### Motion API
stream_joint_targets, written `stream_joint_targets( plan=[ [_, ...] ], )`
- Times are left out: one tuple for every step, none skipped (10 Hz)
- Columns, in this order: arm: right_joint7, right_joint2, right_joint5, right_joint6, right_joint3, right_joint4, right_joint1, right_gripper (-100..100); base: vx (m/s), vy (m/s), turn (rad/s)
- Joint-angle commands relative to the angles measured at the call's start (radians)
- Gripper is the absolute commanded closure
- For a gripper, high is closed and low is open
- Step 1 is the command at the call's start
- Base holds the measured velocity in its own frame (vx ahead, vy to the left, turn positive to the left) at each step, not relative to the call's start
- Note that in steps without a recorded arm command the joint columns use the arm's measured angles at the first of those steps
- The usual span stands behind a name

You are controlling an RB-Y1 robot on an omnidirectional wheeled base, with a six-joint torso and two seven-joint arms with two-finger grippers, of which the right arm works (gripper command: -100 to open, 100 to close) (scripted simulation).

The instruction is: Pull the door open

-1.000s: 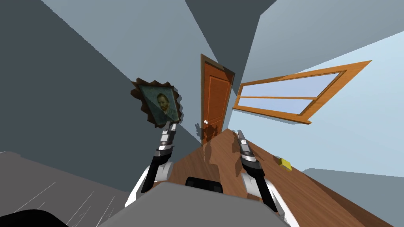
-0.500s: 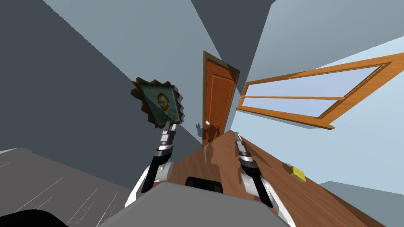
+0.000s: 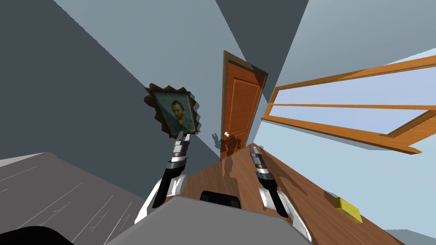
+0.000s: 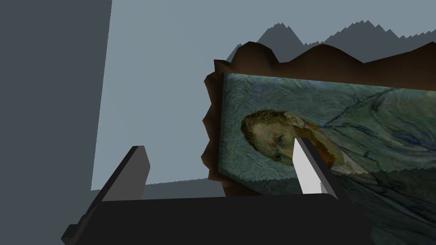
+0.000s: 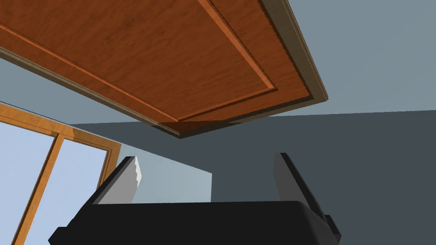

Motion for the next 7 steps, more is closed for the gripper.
stream_joint_targets(
  plan=[
    [0.043, -0.006, 0.017, -0.007, -0.009, 0.05, -0.018, -100, 0.075, -0.043, 0.13],
    [0.043, -0.006, 0.017, -0.007, -0.009, 0.059, -0.018, -100, 0.063, -0.027, 0.03],
    [0.069, -0.008, 0.028, -0.013, -0.014, 0.089, -0.03, -100, 0.054, -0.02, 0.087],
    [0.069, -0.008, 0.028, -0.013, -0.014, 0.095, -0.03, -100, 0.04, -0.018, 0.05],
    [0.095, -0.01, 0.039, -0.019, -0.019, 0.13, -0.043, -100, 0.041, -0.015, 0.097],
    [0.122, -0.012, 0.049, -0.026, -0.024, 0.156, -0.055, -100, 0.078, -0.021, 0.125],
    [0.148, -0.013, 0.06, -0.032, -0.029, 0.191, -0.067, -100, 0.101, -0.035, 0.146]
  ],
)
